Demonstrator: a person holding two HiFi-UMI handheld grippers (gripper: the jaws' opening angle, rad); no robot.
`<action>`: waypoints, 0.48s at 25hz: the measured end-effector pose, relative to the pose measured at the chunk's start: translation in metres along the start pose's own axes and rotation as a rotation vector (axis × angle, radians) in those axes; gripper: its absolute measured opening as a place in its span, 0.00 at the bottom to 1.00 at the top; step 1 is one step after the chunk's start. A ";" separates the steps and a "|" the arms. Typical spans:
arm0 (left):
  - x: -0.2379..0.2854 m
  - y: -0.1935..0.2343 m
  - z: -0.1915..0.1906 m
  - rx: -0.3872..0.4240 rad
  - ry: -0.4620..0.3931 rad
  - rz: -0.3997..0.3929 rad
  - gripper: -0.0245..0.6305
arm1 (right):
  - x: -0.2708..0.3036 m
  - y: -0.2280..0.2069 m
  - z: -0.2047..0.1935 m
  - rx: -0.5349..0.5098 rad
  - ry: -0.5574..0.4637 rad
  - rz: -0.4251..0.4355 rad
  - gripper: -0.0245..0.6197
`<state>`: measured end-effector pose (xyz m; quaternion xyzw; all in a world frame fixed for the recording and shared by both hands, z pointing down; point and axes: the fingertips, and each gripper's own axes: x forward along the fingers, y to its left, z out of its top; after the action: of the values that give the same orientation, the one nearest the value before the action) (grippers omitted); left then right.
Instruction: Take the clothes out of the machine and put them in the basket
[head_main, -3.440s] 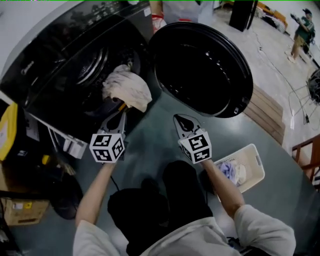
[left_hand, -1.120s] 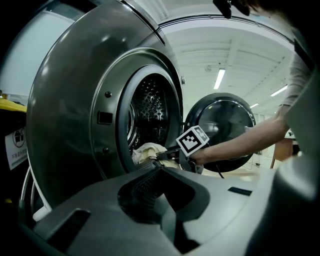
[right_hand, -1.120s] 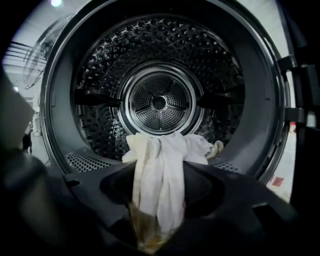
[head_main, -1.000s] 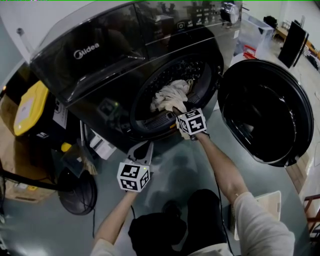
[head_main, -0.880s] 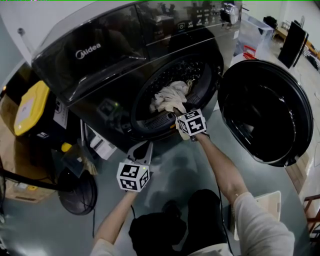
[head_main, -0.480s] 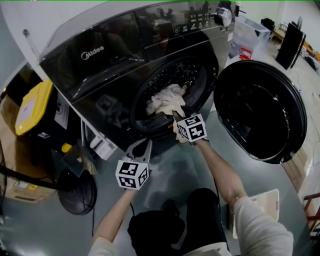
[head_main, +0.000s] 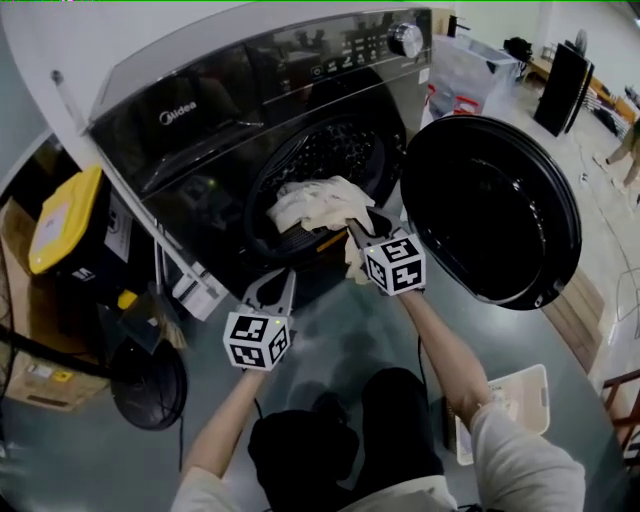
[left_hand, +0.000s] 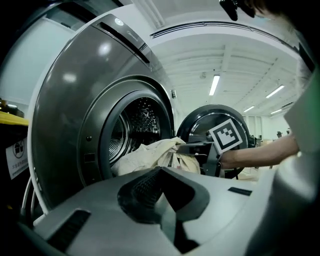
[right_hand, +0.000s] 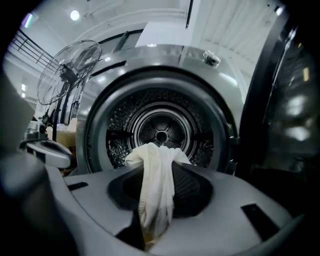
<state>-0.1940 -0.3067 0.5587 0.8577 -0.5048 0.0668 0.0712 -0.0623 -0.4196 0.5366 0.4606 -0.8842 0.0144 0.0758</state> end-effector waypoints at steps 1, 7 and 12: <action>0.000 -0.005 0.003 0.002 -0.005 -0.004 0.07 | -0.010 -0.002 0.005 -0.007 -0.008 -0.009 0.23; 0.003 -0.031 0.028 0.020 -0.042 -0.037 0.07 | -0.075 -0.016 0.038 -0.020 -0.071 -0.058 0.23; 0.007 -0.051 0.049 0.034 -0.069 -0.065 0.07 | -0.123 -0.025 0.073 -0.030 -0.140 -0.103 0.23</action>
<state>-0.1440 -0.2978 0.5088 0.8765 -0.4777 0.0435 0.0415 0.0193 -0.3410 0.4454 0.5041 -0.8627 -0.0349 0.0212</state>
